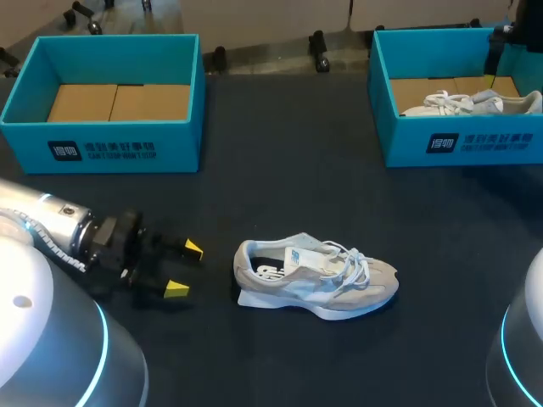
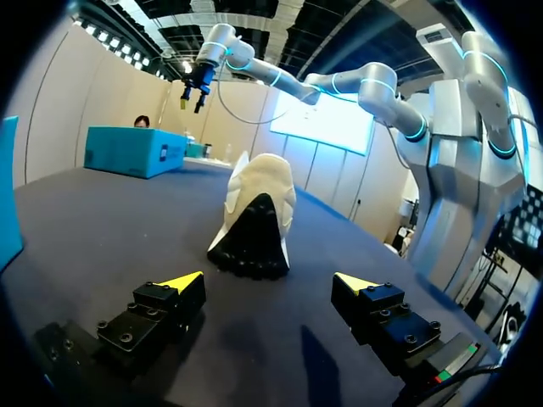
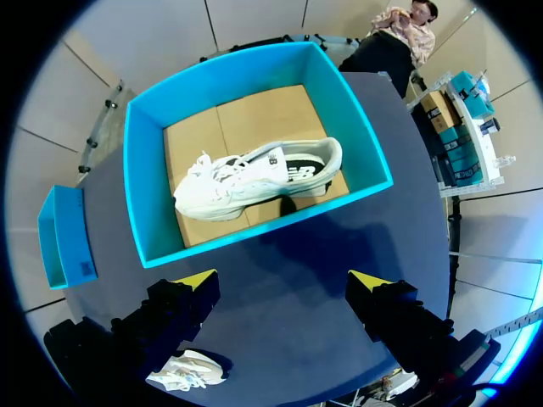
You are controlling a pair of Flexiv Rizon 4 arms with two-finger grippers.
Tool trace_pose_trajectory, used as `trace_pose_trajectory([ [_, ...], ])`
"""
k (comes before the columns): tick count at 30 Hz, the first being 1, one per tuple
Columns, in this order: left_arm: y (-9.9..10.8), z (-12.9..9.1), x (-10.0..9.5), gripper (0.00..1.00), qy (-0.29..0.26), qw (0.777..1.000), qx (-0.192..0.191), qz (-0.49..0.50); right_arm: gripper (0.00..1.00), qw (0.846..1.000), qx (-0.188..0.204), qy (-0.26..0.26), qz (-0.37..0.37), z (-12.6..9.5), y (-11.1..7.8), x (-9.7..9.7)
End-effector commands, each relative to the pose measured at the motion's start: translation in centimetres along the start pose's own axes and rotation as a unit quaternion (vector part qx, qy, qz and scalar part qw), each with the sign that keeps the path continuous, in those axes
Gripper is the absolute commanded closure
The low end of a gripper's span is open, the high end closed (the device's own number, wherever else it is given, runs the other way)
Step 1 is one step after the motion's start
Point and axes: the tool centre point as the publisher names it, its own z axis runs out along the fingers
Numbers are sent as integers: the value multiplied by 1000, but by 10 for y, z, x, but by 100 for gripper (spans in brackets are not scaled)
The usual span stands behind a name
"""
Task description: Take the shoe out of the shoebox, open the shoe tongue, remove and reinsert the insole, then place the shoe into the shoebox
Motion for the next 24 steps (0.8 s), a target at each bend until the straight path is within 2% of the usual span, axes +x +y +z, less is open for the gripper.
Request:
trace_pose_trajectory([
  [1,-2,2,2,0,1,1000,6,2,0,1000,-1,0,0,0,-1,0],
  [12,-5,24,15,0,-33,999,35,23,0,1000,-1,0,0,0,-1,0],
  [24,-13,44,7,0,-42,998,30,32,0,1000,-1,0,0,0,-1,0],
])
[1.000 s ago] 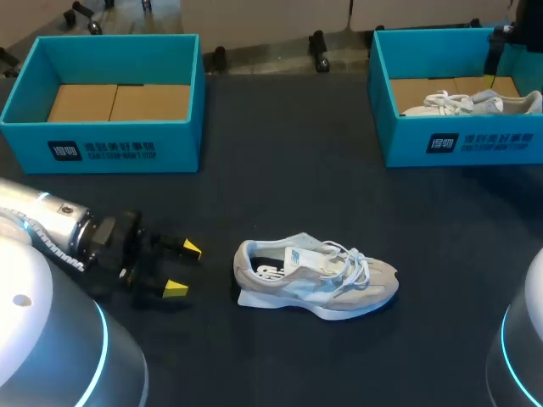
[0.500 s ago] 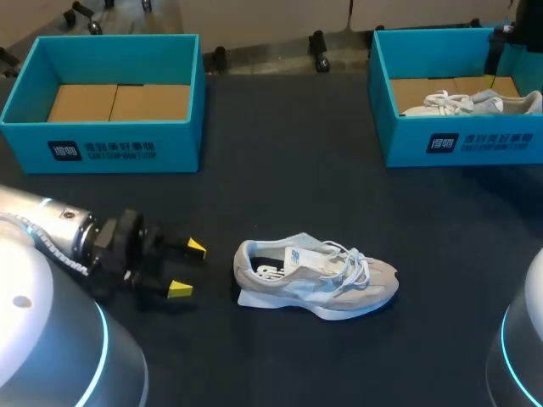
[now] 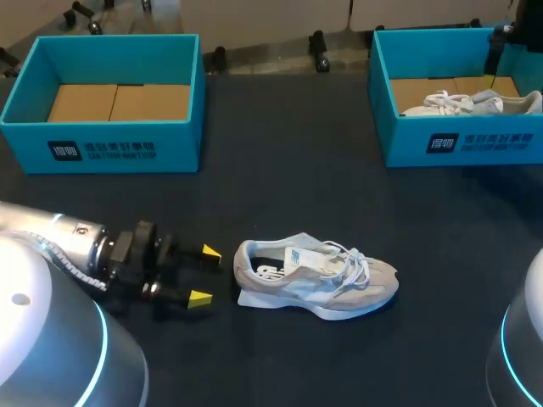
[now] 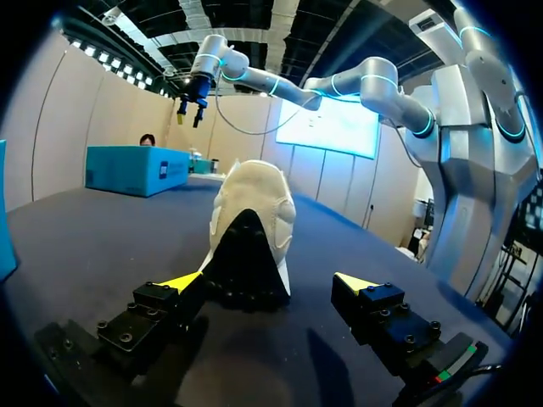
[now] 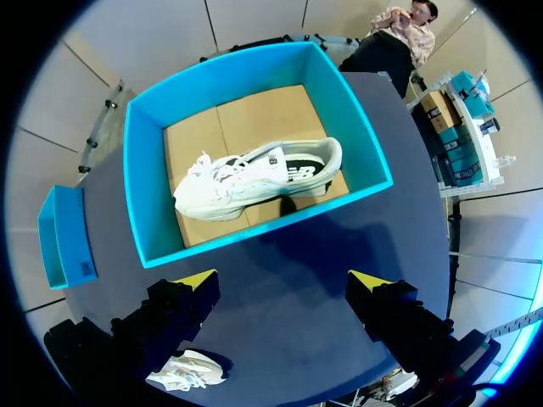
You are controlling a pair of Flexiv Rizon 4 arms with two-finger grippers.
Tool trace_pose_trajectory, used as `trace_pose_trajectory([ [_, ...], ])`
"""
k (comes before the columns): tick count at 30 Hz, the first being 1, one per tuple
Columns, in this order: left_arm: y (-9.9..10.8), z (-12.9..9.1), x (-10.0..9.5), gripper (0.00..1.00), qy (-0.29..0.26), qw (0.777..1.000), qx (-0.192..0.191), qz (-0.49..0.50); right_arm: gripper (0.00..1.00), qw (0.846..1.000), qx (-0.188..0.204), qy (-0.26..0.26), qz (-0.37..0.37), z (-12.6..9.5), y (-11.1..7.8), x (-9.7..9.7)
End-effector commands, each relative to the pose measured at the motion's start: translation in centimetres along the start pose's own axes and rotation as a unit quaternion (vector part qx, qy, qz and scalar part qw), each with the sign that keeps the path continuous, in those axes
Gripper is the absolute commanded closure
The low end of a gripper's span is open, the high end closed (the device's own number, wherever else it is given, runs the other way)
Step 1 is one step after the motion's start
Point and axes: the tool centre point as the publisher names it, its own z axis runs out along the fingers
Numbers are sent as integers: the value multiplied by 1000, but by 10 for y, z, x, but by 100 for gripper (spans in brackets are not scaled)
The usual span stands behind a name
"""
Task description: Take the shoe out of the shoebox, open the shoe tongue, remove and reinsert the insole, then place the shoe into the shoebox
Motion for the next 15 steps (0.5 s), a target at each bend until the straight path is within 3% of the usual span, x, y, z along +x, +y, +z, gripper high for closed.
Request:
trace_pose_trajectory([
  [1,-2,5,-1,0,-6,1000,0,1,0,1000,-1,0,0,0,-1,0],
  [15,-5,23,-14,0,-8,1000,3,6,0,1000,-1,0,0,0,-1,0],
])
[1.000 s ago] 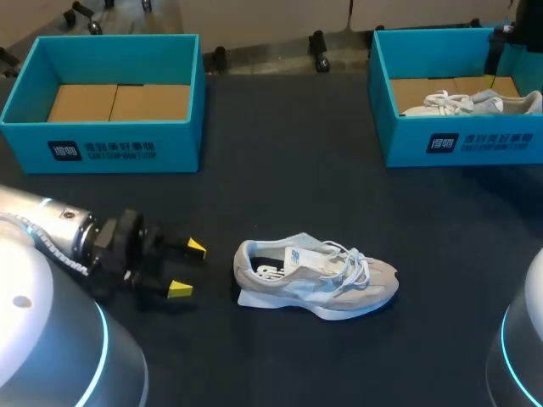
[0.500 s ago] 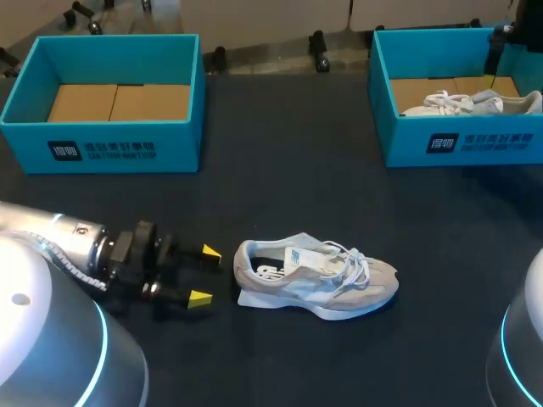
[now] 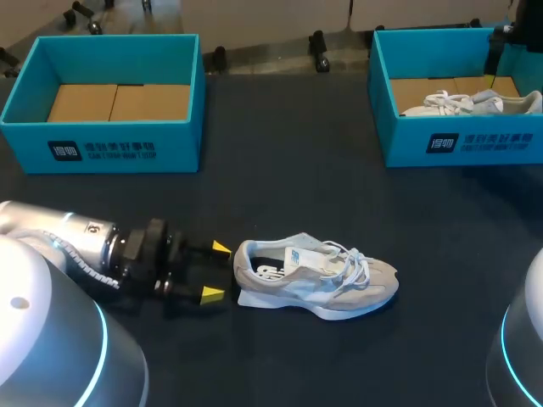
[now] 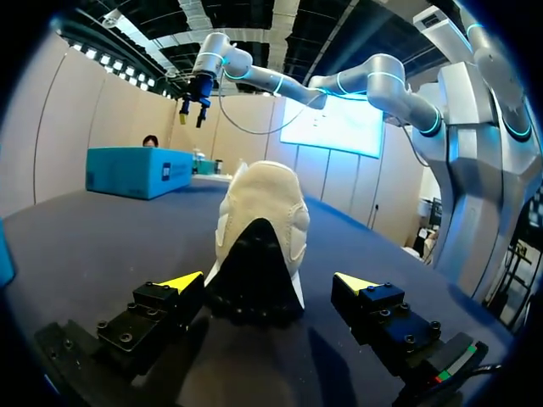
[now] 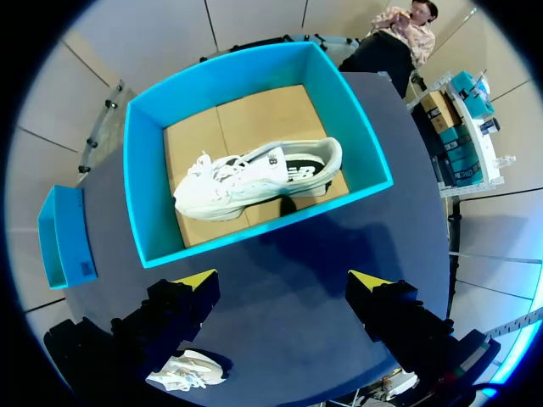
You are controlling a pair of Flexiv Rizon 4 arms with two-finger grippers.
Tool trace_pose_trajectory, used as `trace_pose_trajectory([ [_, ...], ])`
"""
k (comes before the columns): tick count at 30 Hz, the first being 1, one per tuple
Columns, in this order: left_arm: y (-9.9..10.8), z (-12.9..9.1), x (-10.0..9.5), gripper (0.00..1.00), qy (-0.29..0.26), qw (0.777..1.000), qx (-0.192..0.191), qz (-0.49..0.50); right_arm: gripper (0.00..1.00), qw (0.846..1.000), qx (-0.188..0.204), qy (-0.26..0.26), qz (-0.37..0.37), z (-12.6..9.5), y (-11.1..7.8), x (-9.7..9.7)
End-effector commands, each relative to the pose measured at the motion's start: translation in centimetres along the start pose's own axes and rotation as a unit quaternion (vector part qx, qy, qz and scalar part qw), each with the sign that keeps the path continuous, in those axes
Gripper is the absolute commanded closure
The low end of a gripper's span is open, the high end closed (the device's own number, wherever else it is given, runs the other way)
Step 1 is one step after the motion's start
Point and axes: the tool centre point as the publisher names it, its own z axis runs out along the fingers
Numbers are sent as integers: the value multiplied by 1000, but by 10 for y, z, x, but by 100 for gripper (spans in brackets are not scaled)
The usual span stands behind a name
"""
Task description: Take the shoe out of the shoebox, open the shoe tongue, remove and reinsert the insole, then place the shoe into the shoebox
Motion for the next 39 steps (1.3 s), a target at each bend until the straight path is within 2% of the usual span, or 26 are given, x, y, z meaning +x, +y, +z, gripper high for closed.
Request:
trace_pose_trajectory([
  [1,0,8,-4,0,2,1000,1,3,0,1000,-1,0,0,0,-1,0],
  [22,1,28,-11,0,14,1000,-1,9,0,1000,-1,0,0,0,-1,0],
  [39,0,44,-9,0,29,1000,3,12,0,1000,-1,0,0,0,-1,0],
])
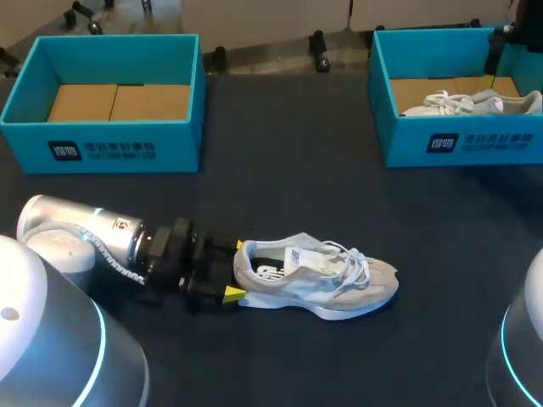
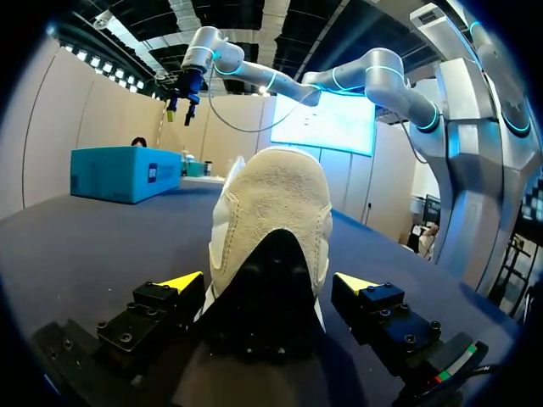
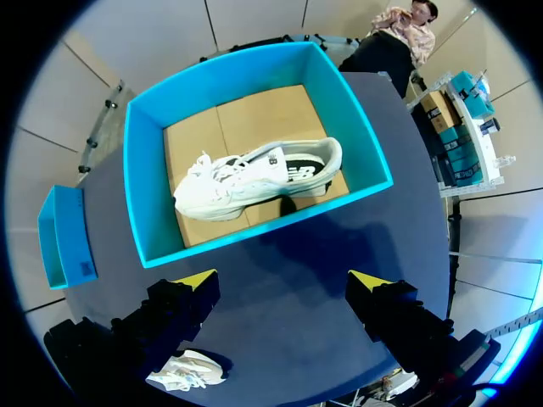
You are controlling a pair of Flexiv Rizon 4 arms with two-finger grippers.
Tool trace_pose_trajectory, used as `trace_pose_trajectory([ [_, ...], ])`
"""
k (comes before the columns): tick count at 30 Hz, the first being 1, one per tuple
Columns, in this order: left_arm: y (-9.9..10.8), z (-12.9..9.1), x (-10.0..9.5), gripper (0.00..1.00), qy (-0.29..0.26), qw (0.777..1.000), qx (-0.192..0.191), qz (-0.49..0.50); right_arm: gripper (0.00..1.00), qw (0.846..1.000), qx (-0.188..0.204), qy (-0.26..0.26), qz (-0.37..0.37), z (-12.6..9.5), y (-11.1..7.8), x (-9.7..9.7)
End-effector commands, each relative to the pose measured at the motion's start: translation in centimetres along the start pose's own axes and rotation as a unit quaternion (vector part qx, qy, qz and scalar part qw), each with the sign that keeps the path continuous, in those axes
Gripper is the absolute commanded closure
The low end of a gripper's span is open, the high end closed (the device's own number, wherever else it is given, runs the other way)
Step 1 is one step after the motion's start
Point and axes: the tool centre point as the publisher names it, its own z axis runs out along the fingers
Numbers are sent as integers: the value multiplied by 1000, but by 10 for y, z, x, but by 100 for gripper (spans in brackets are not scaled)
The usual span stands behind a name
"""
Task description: Take the shoe out of the shoebox, open the shoe tongue, remove and reinsert the insole, then place the shoe into the shoebox
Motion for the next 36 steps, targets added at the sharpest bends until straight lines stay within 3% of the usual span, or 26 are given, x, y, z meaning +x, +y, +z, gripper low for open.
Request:
trace_pose_trajectory([
  [1,2,6,-1,0,3,1000,0,1,0,1000,-1,0,0,0,-1,0],
  [36,-1,38,-3,0,-1,1000,24,-9,0,1000,-1,0,0,0,-1,0],
])
